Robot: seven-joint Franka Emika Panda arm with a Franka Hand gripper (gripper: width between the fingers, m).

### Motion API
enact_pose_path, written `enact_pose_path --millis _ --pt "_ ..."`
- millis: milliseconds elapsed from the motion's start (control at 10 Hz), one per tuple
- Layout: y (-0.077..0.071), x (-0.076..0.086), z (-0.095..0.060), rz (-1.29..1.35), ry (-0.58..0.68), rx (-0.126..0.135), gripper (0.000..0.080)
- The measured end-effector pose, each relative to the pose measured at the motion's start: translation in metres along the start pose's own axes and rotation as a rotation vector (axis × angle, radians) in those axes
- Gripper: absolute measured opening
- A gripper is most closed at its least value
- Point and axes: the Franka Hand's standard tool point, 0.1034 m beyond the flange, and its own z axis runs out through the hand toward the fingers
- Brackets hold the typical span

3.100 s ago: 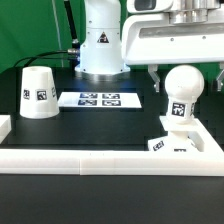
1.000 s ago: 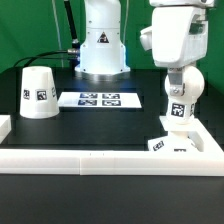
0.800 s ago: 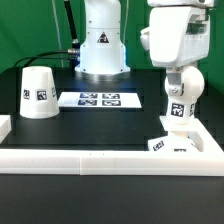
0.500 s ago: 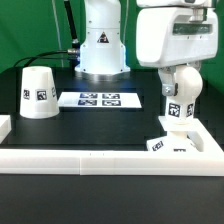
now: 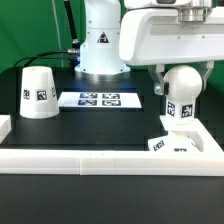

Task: Assemble lamp

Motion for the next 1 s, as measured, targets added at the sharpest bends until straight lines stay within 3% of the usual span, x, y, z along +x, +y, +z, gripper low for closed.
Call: enact_pose_path --millis 300,600,1000 --pt "0.0022 -0.0004 -0.0003 0.293 -0.003 -0.003 0.058" --pt "0.0039 -0.0018 0.0005 0.538 -0.005 0.016 0.058" --pt "-0.0016 -0.0051 0.002 0.854 -0.035 0.023 0.058"
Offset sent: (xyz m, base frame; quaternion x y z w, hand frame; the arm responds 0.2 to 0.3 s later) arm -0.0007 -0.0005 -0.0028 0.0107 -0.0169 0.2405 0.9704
